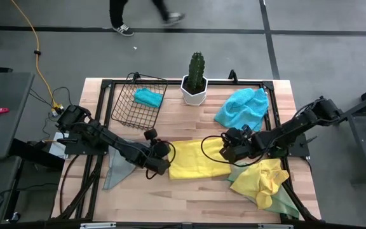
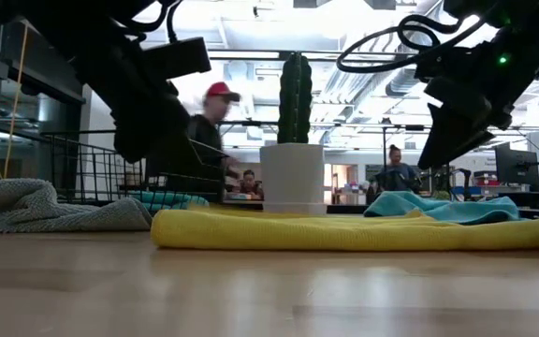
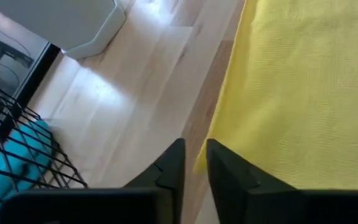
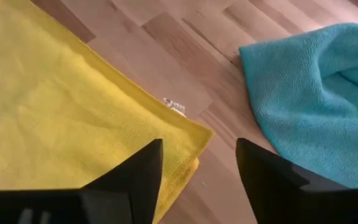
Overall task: Fold microfiber towels
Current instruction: Fold the left yellow microfiber towel on the table
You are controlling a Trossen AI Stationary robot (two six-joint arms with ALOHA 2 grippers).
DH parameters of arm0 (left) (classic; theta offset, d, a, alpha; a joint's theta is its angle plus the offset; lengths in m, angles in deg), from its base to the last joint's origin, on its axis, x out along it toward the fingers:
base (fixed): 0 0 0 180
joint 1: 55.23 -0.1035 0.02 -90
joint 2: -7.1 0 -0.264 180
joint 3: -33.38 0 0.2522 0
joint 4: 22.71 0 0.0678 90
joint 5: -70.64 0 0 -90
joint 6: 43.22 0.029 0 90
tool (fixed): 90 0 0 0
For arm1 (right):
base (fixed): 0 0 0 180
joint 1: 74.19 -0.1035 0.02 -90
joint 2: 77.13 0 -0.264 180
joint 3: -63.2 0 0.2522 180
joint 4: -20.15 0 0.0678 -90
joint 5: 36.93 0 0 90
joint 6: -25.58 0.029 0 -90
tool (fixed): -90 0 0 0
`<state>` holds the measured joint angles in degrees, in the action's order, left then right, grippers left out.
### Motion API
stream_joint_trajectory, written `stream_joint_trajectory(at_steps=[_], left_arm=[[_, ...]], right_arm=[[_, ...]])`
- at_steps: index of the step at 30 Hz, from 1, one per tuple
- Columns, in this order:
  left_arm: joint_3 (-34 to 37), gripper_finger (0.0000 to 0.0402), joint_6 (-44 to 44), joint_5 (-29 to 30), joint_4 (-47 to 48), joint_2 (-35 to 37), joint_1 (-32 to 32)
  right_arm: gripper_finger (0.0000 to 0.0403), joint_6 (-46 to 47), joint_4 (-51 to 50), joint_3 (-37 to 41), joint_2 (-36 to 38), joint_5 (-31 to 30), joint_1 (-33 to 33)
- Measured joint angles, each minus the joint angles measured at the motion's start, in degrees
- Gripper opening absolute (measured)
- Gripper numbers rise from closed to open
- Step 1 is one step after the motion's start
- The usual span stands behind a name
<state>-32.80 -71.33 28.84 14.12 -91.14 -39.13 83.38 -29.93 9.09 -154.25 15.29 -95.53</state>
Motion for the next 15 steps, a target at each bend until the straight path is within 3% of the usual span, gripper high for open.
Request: stream_joint_trajectory(at_steps=[7, 11, 15], left_arm=[[-1.5, 0.0137, 5.5, 0.0, 4.0, 3.0, 0.1], [-2.9, 0.0163, 10.3, -0.4, 1.6, 6.7, 0.9], [-1.0, 0.0171, 17.8, -8.1, -8.8, 7.7, 2.4]], right_arm=[[0.0206, -4.8, -1.9, -3.1, 0.0, 0.0, -0.2], [0.0206, -10.7, -0.5, -6.0, 0.1, -1.3, -0.4], [0.0206, -17.8, 9.3, -4.9, 0.3, -8.4, -2.2]])
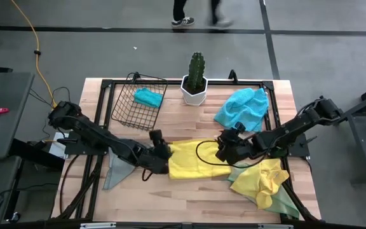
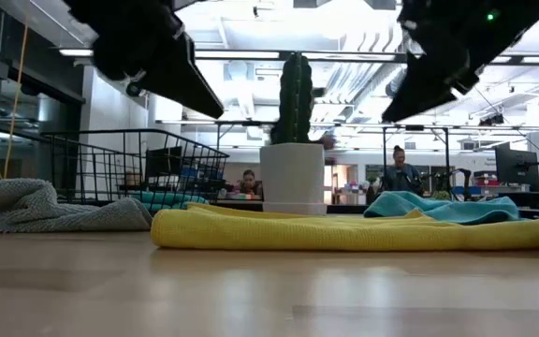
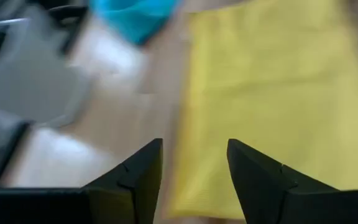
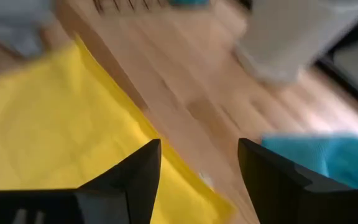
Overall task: Fold microfiber towels
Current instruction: Fold the left yellow microfiber towel on the table
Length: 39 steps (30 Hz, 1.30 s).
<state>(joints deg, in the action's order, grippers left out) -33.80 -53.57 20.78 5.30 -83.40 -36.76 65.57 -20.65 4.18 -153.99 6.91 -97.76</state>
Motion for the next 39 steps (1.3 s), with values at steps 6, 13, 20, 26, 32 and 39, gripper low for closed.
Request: stream_joint_trajectory(at_steps=[6, 13, 20, 26, 32, 39], left_arm=[[11.3, 0.0172, 7.6, -11.0, -29.7, -0.5, 3.6], [18.0, 0.0172, 4.5, -12.5, -44.8, -0.3, 6.6], [10.4, 0.0172, 2.9, -12.6, -34.4, -6.6, 7.2], [2.3, 0.0172, 1.5, -14.2, -20.3, -12.7, 7.6], [2.0, 0.0172, -1.3, -10.8, -18.3, -14.0, 9.2], [2.1, 0.0172, -1.5, -9.5, -15.4, -14.2, 8.6]], right_arm=[[0.0206, -6.9, 24.8, 10.1, 0.0, -3.4, -2.8], [0.0206, -14.3, 65.3, 24.6, 0.0, 4.0, -4.5], [0.0206, -19.5, 71.7, 25.7, 0.0, 5.6, -4.5], [0.0206, -19.1, 71.3, 25.7, 0.0, 5.6, -4.5], [0.0206, -18.8, 70.6, 25.7, -0.1, 5.4, -4.5], [0.0206, -17.9, 69.3, 25.7, -0.1, 4.1, -4.4]])
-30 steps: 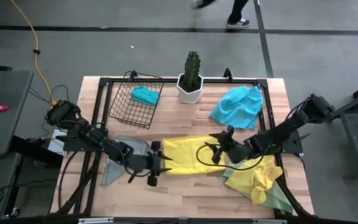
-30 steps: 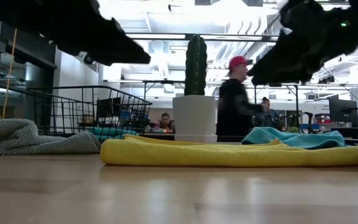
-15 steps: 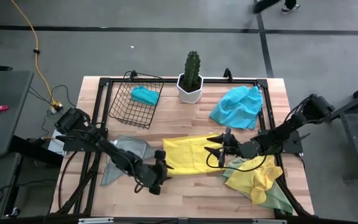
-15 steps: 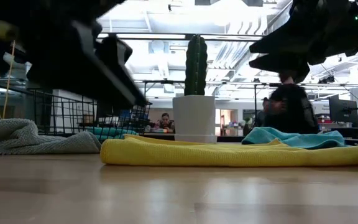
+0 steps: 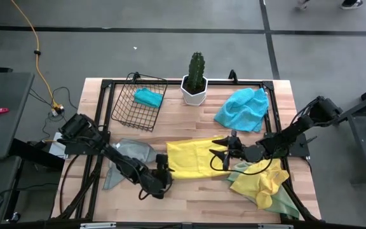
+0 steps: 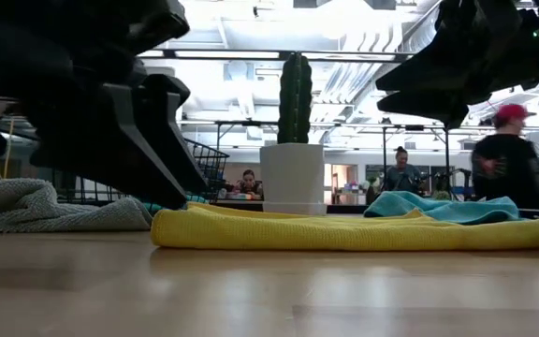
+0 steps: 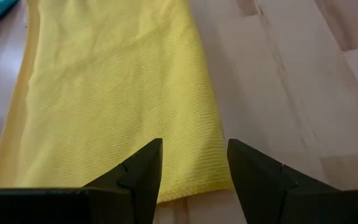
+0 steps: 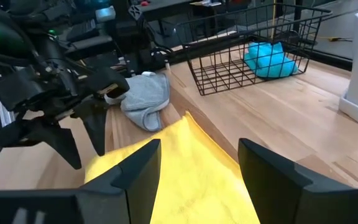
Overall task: Fold microfiber towels
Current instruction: Fold the left yellow microfiber towel on the table
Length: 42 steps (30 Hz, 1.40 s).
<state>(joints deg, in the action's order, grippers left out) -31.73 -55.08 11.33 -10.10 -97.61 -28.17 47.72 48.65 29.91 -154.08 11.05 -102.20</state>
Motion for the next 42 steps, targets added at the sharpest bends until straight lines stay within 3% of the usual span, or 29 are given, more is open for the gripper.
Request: stream_joint_trajectory(at_steps=[13, 21, 26, 31, 42], left_arm=[[0.0, 0.0172, 6.1, -14.9, -13.7, 0.0, -4.4], [0.0, 0.0172, 6.5, -14.6, -15.8, -2.0, -4.6], [0.0, 0.0172, 5.9, -9.1, -19.0, -6.7, -4.6], [0.0, 0.0172, 1.7, -7.6, -19.6, -10.0, -4.5], [-0.3, 0.0172, 9.0, -4.6, -7.5, -6.8, -6.5]], right_arm=[[0.0206, 1.0, -0.9, 0.0, 0.0, 0.1, 0.0], [0.0206, 1.0, -1.1, 0.0, 0.0, 0.1, 0.0], [0.0206, 2.4, -1.4, 0.0, 0.0, 0.2, 0.0], [0.0206, 2.4, -1.4, 0.0, 0.0, 0.2, 0.2], [0.0206, 2.5, -1.7, 0.0, 0.0, 0.2, 0.8]])
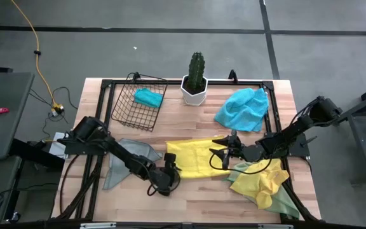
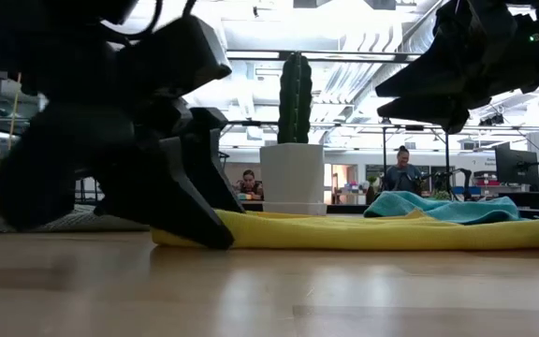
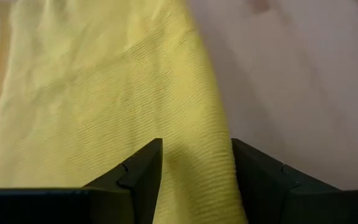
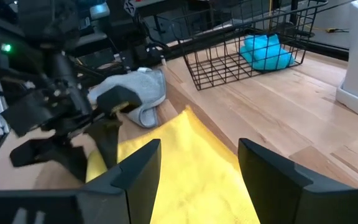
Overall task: Fold microfiber towels
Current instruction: Fold the left yellow microfiber towel on the table
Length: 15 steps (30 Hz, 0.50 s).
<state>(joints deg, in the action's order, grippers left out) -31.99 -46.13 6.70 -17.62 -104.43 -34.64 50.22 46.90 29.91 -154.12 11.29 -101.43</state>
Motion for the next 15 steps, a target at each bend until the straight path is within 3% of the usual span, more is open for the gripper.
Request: stream_joint_trajectory(at_steps=[10, 15], left_arm=[[0.1, 0.0172, 5.5, -1.9, 4.4, 1.1, -2.9], [0.3, 0.0172, 3.7, -3.0, 5.1, 3.0, -2.7]], right_arm=[[0.0206, 0.9, -1.3, 0.0, 0.0, 0.0, 0.0], [0.0206, 1.6, -0.9, 0.0, 0.0, 0.1, 0.0]])
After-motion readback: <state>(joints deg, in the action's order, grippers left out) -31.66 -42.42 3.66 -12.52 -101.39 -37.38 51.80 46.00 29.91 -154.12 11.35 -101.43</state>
